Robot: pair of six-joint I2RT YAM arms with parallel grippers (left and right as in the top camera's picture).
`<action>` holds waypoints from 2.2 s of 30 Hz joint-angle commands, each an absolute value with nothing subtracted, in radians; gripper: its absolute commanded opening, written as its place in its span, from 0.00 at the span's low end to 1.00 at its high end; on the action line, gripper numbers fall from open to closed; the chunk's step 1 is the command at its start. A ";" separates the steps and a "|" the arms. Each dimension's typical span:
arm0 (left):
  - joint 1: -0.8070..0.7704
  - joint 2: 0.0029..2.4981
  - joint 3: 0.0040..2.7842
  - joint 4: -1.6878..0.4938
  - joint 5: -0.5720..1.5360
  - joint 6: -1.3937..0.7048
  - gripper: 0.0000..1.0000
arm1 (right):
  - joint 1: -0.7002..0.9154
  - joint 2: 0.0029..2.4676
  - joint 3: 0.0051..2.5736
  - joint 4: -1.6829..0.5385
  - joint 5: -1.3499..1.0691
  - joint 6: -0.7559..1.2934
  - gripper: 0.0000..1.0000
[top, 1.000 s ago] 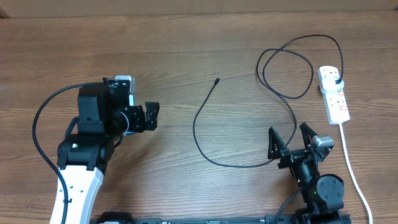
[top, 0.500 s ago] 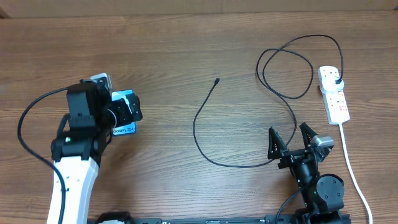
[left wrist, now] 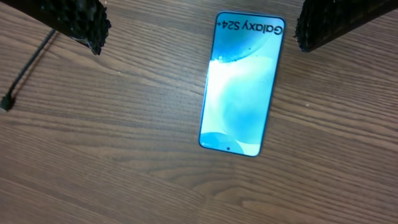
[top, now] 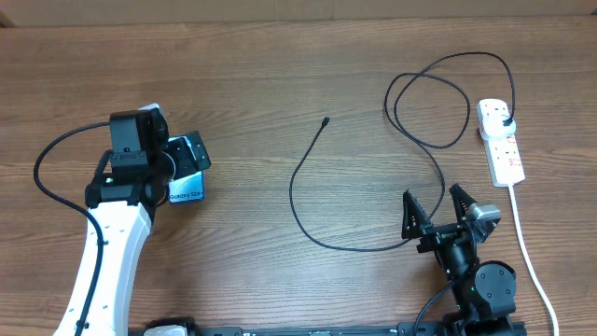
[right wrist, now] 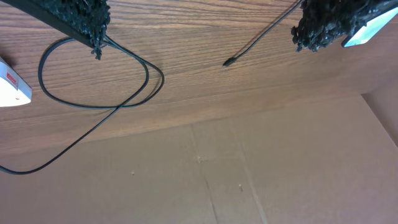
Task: Plug charger to phone and switch on socket
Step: 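Lower the open left gripper onto the phone's bottom edge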
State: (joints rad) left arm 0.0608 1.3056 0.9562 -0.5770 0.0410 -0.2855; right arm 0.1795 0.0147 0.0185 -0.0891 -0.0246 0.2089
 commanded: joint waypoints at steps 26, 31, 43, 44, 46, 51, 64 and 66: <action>0.067 1.716 1.393 -1.014 -0.117 -0.258 1.00 | 0.188 0.004 0.008 -0.083 -0.016 0.208 1.00; 0.068 1.784 1.393 -0.970 -0.157 -0.258 1.00 | 0.188 0.004 0.008 -0.083 -0.016 0.208 1.00; 0.069 1.917 1.392 -0.931 -0.094 -0.258 1.00 | 0.188 0.004 0.008 -0.083 -0.016 0.207 1.00; 0.069 1.920 1.392 -0.926 -0.084 -0.258 1.00 | 0.188 0.004 0.008 -0.083 -0.016 0.208 1.00; 0.070 1.929 1.392 -0.916 -0.084 -0.256 1.00 | 0.188 0.004 0.008 -0.083 -0.016 0.208 1.00; 0.070 1.968 1.391 -0.900 -0.080 -0.212 1.00 | 0.188 0.004 0.008 -0.083 -0.016 0.208 1.00; 0.073 2.040 1.387 -0.855 -0.046 -0.194 1.00 | 0.188 0.004 0.008 -0.083 -0.016 0.208 1.00; 0.073 2.040 1.380 -0.845 -0.043 -0.194 0.99 | 0.188 0.004 0.008 -0.083 -0.016 0.207 1.00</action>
